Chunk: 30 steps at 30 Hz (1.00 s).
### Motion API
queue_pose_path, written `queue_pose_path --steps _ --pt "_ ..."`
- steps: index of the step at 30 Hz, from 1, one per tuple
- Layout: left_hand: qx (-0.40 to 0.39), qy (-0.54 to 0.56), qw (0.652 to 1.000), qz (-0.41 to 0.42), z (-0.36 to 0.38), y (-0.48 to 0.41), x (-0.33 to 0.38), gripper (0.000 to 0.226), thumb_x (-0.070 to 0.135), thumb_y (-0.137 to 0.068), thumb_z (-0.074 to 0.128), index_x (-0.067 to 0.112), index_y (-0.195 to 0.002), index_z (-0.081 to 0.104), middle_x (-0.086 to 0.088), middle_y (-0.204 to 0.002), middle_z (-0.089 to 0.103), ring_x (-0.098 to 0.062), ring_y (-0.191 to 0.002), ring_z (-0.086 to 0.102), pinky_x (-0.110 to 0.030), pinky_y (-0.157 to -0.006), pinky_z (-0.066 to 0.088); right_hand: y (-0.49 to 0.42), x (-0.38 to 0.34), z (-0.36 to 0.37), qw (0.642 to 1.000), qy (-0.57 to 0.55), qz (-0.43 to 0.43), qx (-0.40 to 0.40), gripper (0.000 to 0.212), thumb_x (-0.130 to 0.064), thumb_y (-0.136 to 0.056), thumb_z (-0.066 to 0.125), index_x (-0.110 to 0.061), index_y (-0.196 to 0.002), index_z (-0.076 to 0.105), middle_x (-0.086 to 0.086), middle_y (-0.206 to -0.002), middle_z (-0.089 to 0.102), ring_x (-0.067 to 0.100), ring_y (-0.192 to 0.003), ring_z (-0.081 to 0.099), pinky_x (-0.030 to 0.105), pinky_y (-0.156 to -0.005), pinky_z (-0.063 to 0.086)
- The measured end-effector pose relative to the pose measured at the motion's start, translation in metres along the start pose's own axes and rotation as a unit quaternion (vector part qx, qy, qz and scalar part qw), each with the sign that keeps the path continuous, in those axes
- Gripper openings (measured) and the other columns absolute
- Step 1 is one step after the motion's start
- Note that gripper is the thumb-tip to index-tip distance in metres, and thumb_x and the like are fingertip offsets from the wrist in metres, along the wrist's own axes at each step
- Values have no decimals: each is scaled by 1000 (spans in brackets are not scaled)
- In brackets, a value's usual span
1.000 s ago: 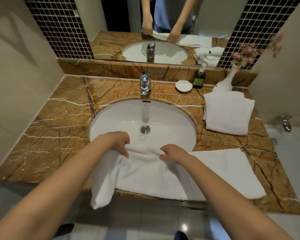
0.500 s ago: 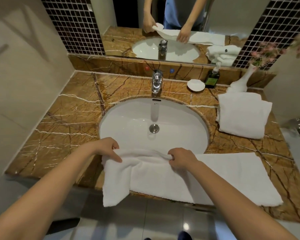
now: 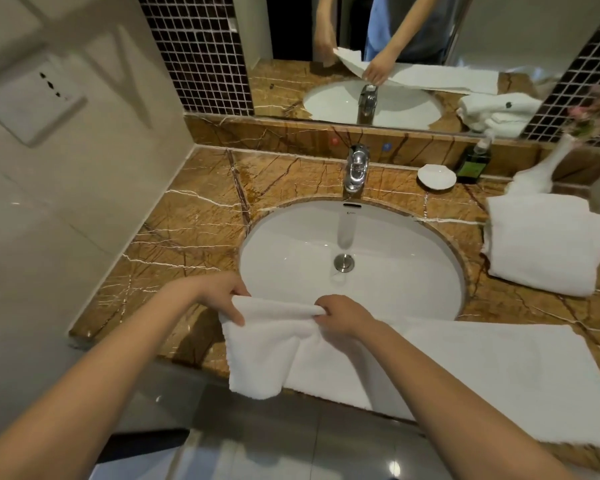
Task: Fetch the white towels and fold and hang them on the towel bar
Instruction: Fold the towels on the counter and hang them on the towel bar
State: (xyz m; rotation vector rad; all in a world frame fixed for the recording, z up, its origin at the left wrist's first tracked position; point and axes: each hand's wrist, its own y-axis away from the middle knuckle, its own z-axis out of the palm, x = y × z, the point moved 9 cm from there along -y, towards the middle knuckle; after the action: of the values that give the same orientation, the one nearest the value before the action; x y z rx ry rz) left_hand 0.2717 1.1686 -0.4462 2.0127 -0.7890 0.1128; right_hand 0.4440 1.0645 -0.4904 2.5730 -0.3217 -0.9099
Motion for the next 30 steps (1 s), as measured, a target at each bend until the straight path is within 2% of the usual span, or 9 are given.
queue_pose_path --steps 3,7,11,15,18,20,23,27,30 --pt "53 21 998 -5 -18 5 -9 15 26 -75 78 27 -83 65 24 -79 58 5 -74 54 -6 -60 38 -4 -3 0 1000 -23 -2 -3 18 -32 -85 52 -15 -82 59 -3 -83 62 21 -81 59 34 -68 44" --pt "129 17 989 -77 -29 1 -53 25 30 -72 80 14 -79 63 3 -78 60 -19 -77 57 -26 -63 41 -13 -14 -1 999 -35 -21 -17 16 -33 -89 62 -18 -94 62 -4 -90 55 14 -85 49 27 -70 35" --pt "178 1 976 -122 -16 -1 -69 23 23 -79 74 15 -70 54 -2 -74 55 -16 -67 51 -25 -55 39 -13 -11 3 1000 -5 -9 -4 21 -30 -91 59 -13 -105 61 -6 -91 52 15 -85 48 28 -69 34" --pt "200 -31 968 -148 -3 -4 -77 20 24 -81 70 9 -93 68 -7 -92 67 -22 -83 61 -32 -70 49 -8 -1 6 999 36 -1 7 11 -31 -90 57 -20 -90 54 -6 -89 53 17 -82 49 30 -66 36" --pt "213 -37 964 -155 -4 -4 -78 20 24 -82 68 9 -96 68 -7 -92 67 -22 -83 61 -34 -72 50 -5 7 6 998 57 7 0 19 -33 -90 57 -21 -78 47 -6 -83 51 17 -80 47 30 -64 34" --pt "218 -57 960 -167 -8 -2 -77 10 22 -83 67 12 -84 65 -6 -87 65 -21 -80 60 -33 -67 48 -4 10 5 999 50 6 2 28 -32 -90 56 -26 -68 40 -10 -74 45 18 -78 46 29 -59 32" --pt "258 -88 943 -191 -19 2 -75 24 18 -85 61 19 -64 49 0 -71 55 -19 -71 55 -28 -59 41 -2 7 2 999 33 -4 16 26 -26 -90 54 -27 -68 39 -9 -74 45 18 -78 46 29 -58 31" --pt "270 -135 927 -223 -16 4 -71 7 18 -87 53 16 -81 55 1 -76 56 -21 -76 59 -29 -61 45 1 4 3 998 59 -6 23 23 -27 -91 52 -24 -72 40 -5 -84 49 18 -79 45 30 -64 32" --pt "265 -158 917 -254 -15 6 -63 14 13 -84 50 14 -91 63 -1 -86 59 -23 -82 60 -30 -66 48 5 14 3 997 74 14 15 29 -34 -91 52 -23 -68 37 -2 -84 51 22 -80 48 31 -64 34"
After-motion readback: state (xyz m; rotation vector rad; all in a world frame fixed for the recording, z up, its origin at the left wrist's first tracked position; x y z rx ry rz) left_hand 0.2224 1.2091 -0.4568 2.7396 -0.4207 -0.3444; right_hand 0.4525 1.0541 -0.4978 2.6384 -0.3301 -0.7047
